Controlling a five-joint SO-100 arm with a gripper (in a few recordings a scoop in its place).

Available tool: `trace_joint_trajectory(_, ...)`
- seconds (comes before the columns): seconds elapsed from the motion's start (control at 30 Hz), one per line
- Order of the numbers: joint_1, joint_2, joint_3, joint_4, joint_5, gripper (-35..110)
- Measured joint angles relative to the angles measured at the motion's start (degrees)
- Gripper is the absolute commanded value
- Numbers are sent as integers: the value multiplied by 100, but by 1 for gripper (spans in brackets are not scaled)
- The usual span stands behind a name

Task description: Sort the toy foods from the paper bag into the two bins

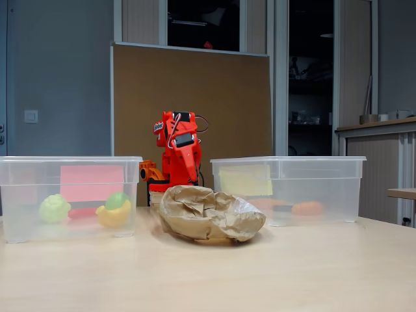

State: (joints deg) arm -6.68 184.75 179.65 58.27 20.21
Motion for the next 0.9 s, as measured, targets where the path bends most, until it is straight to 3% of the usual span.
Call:
trace_joint_trajectory(0.17, -97, 334, 0, 422, 26, 0)
trace_joint_trajectory(0.4, -62, 519, 0, 976, -1011, 0)
trace_joint_trajectory(0.9, -62, 519, 0, 1055, -1169, 0)
